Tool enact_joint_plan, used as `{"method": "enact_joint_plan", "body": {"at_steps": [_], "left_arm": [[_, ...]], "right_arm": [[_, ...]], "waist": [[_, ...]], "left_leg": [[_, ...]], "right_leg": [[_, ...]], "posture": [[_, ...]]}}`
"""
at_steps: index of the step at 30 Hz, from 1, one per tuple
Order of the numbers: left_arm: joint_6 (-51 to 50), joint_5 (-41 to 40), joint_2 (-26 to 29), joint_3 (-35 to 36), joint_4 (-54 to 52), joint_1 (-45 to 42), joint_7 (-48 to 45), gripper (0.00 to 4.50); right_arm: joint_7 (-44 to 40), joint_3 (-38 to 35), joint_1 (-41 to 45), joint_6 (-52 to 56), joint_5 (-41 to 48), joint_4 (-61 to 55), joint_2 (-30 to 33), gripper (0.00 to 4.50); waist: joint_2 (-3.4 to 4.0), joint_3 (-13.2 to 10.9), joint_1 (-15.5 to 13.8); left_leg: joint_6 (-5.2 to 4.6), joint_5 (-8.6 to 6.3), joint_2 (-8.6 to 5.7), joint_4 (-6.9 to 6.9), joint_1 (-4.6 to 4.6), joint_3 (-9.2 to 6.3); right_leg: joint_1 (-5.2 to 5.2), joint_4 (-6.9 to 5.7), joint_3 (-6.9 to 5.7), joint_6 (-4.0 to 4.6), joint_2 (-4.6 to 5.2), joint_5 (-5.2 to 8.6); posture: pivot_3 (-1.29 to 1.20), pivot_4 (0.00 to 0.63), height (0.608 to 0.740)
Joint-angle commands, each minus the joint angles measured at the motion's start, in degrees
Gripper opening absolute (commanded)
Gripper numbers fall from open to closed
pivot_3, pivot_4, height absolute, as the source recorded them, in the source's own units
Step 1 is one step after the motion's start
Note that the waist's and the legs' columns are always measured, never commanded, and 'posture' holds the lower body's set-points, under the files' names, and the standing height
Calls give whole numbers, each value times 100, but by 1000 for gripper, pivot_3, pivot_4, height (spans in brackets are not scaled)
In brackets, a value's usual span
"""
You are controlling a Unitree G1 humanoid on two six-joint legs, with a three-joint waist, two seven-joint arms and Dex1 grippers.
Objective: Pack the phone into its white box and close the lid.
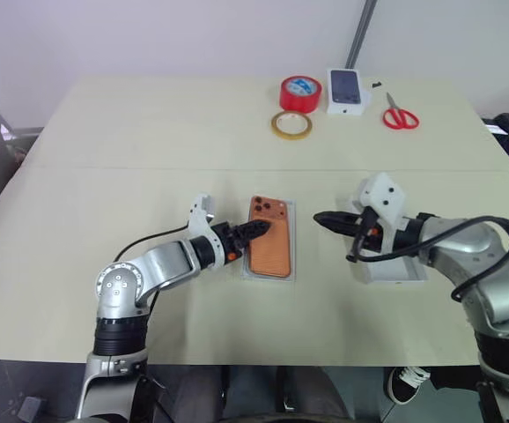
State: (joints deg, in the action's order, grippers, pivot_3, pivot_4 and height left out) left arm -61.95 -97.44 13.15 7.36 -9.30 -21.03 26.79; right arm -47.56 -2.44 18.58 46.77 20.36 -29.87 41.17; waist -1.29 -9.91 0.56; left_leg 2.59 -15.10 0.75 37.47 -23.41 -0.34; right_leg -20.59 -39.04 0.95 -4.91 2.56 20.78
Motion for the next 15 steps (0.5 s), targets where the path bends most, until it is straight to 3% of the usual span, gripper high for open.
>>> {"method": "enact_joint_plan", "body": {"at_steps": [1, 5, 8, 9, 10, 11, 12, 15], "left_arm": [[113, -219, 373, 106, -372, -46, -228, 4276], [-4, 64, 1048, 65, -640, -73, -659, 4276], [-13, 987, 1698, -39, -895, -19, -1328, 4276], [56, 1276, 1833, -72, -931, 2, -1498, 3769], [142, 1753, 2064, -235, -971, 12, -1761, 3769], [219, 2240, 2280, -452, -1019, 11, -2044, 3044], [319, 2742, 2485, -720, -1084, 4, -2365, 2924], [641, 3891, 2820, -1437, -1140, -95, -3189, 1362]], "right_arm": [[41, 83, 59, -149, -39, -19, 135, 0], [120, 401, 88, -188, -300, 181, 314, 0], [206, 698, 154, -160, -552, 381, 447, 0], [230, 760, 180, -135, -597, 415, 461, 0], [301, 899, 246, -82, -724, 474, 473, 0], [339, 1046, 290, -96, -869, 514, 511, 0], [357, 1187, 310, -115, -1001, 531, 558, 0], [361, 1486, 325, -124, -1177, 449, 576, 0]], "waist": [[0, 0, 1], [1, 0, 5], [2, -1, 6], [3, -1, 7], [4, -1, -2], [-1, -4, 3], [3, -6, 11], [7, -6, 9]], "left_leg": [[0, 0, 0, 0, 1, 0], [0, 0, 0, -1, 2, 0], [1, 1, 0, -2, 2, 0], [1, 1, 0, -3, 2, 0], [1, 1, 0, -3, 3, 0], [1, 1, -1, -3, 3, 0], [1, 1, 1, -2, 2, 0], [3, 2, -1, -15, 5, 0]], "right_leg": [[0, 0, 0, 0, 0, 0], [1, 0, 0, 0, 0, 0], [1, 2, 0, 1, -2, 1], [1, 2, 0, 1, -2, 1], [1, 2, 0, 2, -2, 1], [3, 3, 0, 2, -1, 1], [3, 5, 0, 2, -2, 1], [-1, 8, 1, 3, -4, 2]], "posture": [[0, 150, 740], [0, 150, 740], [0, 150, 740], [0, 150, 740], [0, 150, 740], [0, 150, 740], [0, 150, 740], [0, 150, 740]]}}
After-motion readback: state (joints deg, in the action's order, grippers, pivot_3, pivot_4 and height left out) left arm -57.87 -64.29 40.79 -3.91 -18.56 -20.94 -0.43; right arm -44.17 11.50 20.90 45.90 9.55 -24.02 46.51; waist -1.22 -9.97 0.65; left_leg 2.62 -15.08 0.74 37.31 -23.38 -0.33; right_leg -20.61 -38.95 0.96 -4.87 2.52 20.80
